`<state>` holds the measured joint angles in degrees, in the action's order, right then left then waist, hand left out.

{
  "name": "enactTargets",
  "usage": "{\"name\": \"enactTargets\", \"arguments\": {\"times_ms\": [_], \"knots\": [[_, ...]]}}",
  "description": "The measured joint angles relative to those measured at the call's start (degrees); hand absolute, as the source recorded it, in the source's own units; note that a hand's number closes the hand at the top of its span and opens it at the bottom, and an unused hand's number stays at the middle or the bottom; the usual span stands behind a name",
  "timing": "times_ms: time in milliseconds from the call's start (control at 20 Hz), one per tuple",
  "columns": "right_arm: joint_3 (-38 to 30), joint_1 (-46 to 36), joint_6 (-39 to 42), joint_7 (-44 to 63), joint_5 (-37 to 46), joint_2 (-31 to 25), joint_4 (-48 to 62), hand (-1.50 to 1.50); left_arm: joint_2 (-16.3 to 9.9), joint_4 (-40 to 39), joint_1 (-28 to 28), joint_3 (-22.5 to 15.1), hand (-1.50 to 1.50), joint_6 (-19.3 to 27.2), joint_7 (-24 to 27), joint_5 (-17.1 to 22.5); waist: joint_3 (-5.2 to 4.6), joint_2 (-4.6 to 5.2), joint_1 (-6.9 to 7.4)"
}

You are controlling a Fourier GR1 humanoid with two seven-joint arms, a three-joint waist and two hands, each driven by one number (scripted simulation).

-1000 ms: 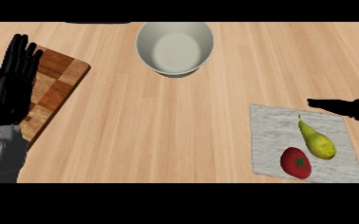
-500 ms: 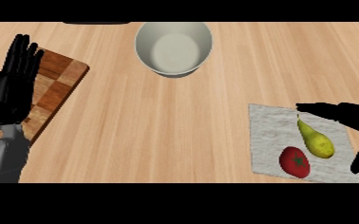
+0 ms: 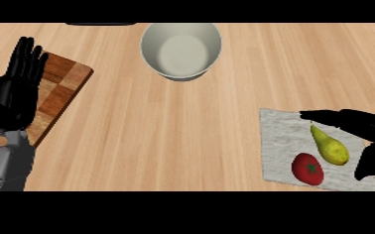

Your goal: Pick the pear from the placemat and place it in the bowl

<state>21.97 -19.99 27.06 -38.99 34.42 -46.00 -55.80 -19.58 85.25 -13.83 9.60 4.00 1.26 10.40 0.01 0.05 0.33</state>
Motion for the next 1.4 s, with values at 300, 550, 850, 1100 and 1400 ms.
{"name": "enactTargets", "arguments": {"times_ms": [300,550,850,1100,1400], "knots": [[0.2,-1.07,-1.28,-0.24,3.6,2.77,5.57,-1.5,-0.34,-0.26,-0.71,1.03,0.0,-1.24,-0.43,0.17,-0.04,-0.02,0.07],[-0.7,-3.54,-3.81,-2.88,6.53,4.95,10.9,1.5,0.92,-1.23,-0.41,0.99,0.0,-1.21,1.13,-0.94,-0.46,-0.33,0.02],[-3.26,-3.56,-8.67,-7.2,6.53,5.82,13.11,1.5,0.25,0.05,-0.7,1.77,0.0,-1.75,-0.69,-0.63,-0.55,-0.44,0.04],[-4.52,-4.93,-10.86,-9.83,7.71,6.77,15.58,1.5,0.96,-0.64,-0.91,1.72,0.0,-1.72,-0.09,-1.33,-0.45,-0.35,0.1],[-12.63,-2.33,-14.7,9.69,5.02,5.82,16.97,1.5,-0.07,-0.82,0.78,3.48,0.0,-1.62,0.21,-1.16,-0.54,-1.22,-2.59]]}}
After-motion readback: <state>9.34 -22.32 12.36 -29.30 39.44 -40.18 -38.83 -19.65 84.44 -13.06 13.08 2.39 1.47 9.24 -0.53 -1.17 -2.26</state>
